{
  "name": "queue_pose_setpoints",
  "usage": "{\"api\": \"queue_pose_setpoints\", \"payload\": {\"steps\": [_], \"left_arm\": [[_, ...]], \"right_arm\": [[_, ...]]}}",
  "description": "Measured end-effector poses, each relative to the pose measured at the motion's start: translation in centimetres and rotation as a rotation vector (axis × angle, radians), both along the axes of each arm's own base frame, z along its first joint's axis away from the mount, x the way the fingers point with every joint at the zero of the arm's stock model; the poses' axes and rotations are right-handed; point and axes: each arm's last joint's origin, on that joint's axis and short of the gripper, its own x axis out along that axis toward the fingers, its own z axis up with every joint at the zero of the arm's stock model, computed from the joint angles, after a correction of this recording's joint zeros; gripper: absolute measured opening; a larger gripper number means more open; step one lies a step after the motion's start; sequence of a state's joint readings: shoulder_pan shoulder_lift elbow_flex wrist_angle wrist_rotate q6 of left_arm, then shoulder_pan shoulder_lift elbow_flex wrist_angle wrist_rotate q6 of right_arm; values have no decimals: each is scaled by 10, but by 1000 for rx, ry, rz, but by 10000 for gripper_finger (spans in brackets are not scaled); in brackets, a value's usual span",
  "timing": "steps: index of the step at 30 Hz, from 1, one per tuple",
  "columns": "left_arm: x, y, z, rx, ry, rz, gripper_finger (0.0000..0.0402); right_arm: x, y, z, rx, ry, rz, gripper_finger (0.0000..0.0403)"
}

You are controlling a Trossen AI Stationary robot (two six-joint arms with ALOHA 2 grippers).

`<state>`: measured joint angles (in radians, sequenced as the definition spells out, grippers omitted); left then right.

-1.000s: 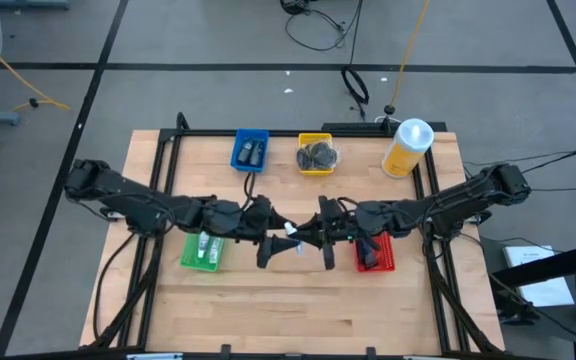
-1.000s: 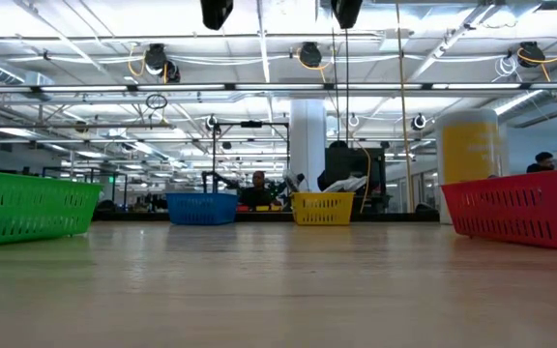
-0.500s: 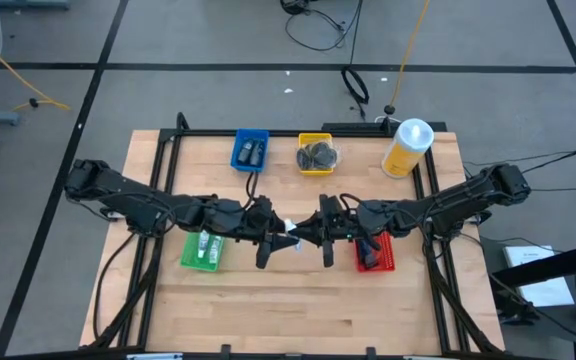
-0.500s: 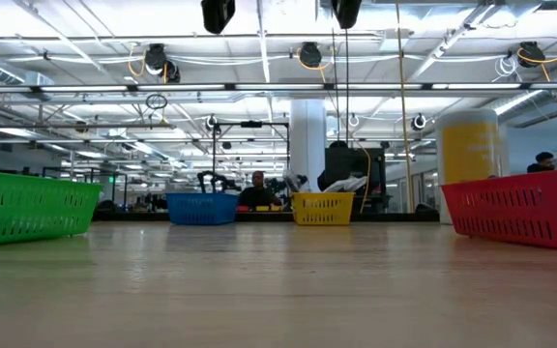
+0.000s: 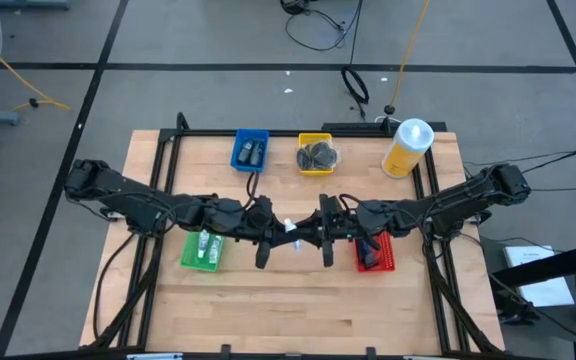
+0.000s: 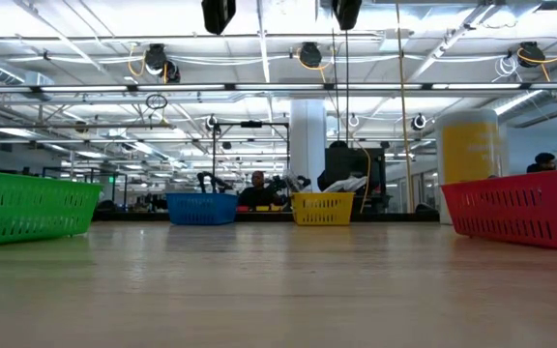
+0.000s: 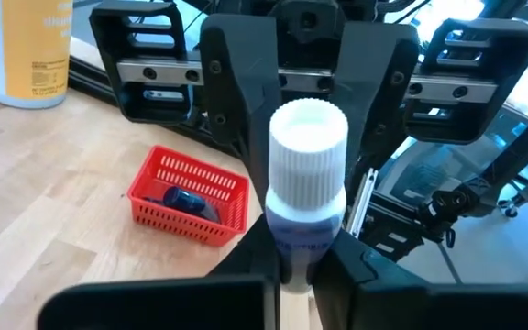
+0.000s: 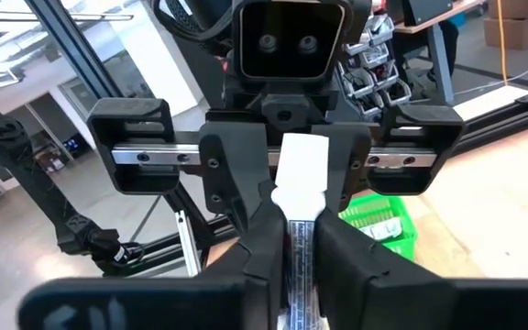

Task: Pick & Place Travel size toiletries
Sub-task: Put the white toothpaste into the green bin

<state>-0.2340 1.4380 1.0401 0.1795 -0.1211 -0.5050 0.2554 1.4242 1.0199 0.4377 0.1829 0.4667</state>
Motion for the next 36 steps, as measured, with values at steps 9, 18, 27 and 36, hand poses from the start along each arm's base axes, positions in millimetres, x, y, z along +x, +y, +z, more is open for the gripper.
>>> {"api": "queue_pose_setpoints", "payload": {"steps": [9, 18, 27, 36], "left_arm": [[-2, 0, 0, -3, 22, -17, 7], [-10, 2, 0, -16, 86, -16, 9], [-40, 10, 8, -68, 237, 43, 22], [-93, 14, -4, -238, 654, 145, 9]], "right_arm": [[0, 1, 0, 23, 1, 36, 138], [-17, -7, 16, 44, 14, 41, 208], [-46, -16, 33, -3, 66, 31, 202], [-48, -16, 24, -16, 163, 31, 199]]}}
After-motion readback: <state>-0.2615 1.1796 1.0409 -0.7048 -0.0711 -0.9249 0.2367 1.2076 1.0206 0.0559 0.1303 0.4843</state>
